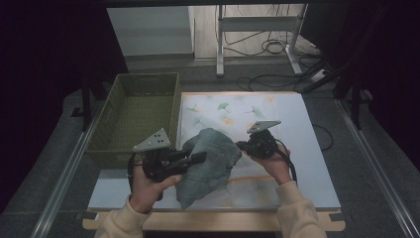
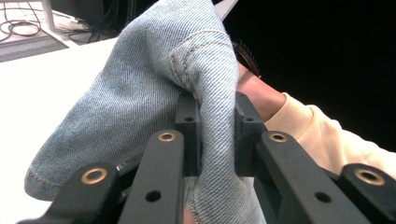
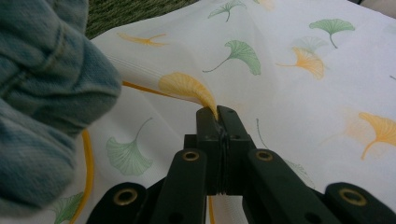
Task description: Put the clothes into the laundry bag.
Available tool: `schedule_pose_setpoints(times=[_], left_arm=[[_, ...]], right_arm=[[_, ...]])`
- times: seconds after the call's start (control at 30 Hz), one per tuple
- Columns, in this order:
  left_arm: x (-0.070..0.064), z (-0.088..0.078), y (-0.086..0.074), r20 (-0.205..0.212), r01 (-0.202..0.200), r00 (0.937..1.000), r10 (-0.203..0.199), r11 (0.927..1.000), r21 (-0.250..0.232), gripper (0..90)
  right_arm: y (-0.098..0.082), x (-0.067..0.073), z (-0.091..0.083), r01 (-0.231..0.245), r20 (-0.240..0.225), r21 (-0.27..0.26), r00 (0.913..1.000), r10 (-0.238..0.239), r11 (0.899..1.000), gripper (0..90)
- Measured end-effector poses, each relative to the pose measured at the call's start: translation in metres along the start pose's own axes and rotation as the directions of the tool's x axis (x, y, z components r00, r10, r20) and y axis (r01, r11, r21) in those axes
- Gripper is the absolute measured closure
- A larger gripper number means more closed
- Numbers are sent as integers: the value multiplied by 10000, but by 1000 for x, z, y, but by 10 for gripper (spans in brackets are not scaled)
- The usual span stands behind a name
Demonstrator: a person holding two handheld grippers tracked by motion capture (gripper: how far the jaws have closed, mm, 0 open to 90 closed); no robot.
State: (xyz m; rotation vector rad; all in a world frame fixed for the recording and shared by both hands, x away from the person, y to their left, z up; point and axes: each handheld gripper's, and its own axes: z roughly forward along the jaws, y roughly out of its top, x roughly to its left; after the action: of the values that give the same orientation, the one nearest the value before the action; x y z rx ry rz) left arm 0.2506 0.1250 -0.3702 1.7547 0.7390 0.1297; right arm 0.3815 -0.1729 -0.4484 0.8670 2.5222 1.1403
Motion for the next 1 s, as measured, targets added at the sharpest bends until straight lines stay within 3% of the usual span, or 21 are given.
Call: schedule_pose_setpoints(times=[0.37, 1.0], left_arm=[[-3, 26, -7, 321, 18, 9995, -38, 9980, 630, 769], [11, 54, -25, 186, 432, 9987, -466, 9876, 1508, 768]], right_arm=[[0, 0, 0, -3, -9, 9, 10000, 3, 10000, 881], [1, 3, 1, 28, -207, -77, 9998, -30, 10000, 882]])
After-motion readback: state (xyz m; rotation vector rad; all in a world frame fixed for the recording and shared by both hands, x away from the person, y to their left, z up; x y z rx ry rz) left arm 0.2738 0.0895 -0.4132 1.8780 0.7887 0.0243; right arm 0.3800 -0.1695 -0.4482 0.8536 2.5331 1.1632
